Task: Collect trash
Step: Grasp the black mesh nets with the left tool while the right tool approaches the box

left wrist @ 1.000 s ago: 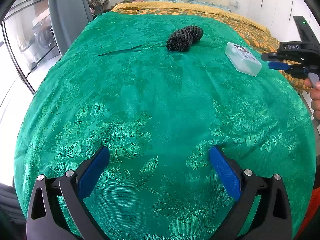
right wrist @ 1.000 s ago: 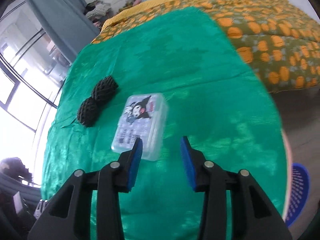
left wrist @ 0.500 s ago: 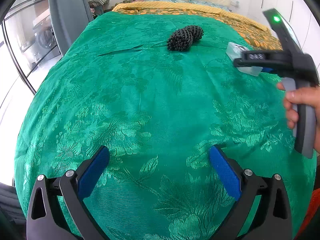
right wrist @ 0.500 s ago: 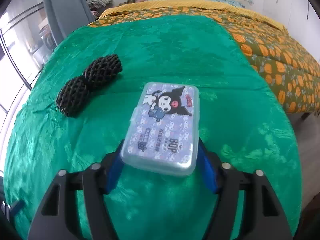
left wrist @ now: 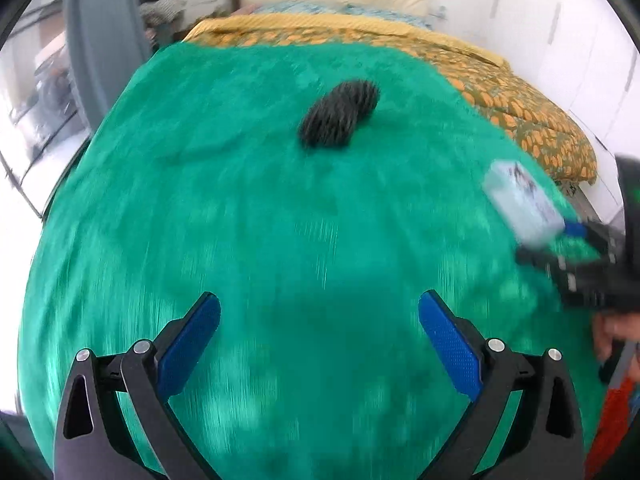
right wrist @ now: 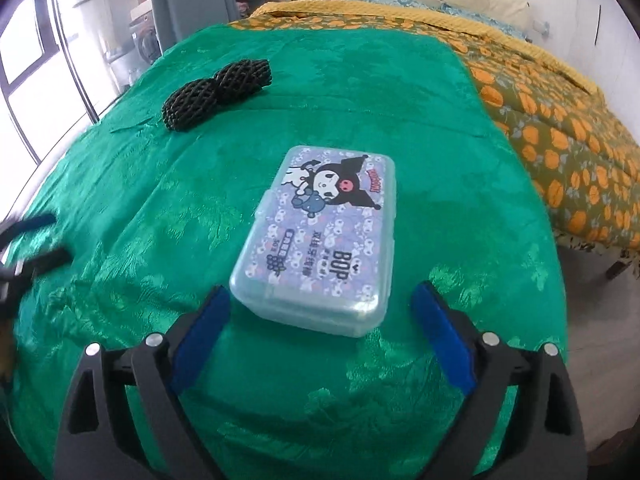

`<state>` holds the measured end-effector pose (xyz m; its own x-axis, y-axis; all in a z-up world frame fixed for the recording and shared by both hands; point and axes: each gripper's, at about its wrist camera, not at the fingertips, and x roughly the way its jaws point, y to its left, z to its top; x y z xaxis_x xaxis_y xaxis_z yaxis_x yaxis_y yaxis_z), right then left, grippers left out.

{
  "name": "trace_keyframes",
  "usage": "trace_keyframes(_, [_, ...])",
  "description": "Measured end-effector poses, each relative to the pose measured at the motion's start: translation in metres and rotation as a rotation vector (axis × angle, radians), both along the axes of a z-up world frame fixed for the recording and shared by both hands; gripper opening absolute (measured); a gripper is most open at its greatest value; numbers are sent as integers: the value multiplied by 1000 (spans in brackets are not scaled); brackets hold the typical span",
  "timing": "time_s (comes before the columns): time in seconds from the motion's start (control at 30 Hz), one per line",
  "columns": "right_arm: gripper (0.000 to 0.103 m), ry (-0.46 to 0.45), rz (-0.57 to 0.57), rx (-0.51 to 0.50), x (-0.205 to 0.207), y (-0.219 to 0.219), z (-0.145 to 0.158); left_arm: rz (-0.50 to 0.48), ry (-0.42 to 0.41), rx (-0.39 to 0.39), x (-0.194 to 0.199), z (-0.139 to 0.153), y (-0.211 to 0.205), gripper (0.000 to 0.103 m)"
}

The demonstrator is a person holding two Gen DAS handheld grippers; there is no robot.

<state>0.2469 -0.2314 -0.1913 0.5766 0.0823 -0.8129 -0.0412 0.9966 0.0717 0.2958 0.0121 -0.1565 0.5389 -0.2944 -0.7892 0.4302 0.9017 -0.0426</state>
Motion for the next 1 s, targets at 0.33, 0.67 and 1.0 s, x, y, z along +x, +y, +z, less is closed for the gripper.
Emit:
trace_keyframes(0.33, [93,6,-2,-11,3,2,-2,-18,11,37,131,-7,-73,99])
trace_keyframes(0.67, [93,6,-3,-8,3,2,-2,43,5,23,144,-8,-90,39])
trace_keyframes(1.0, [93,6,-3,-7,3,1,-2,183,50,7,5,15,-25,39])
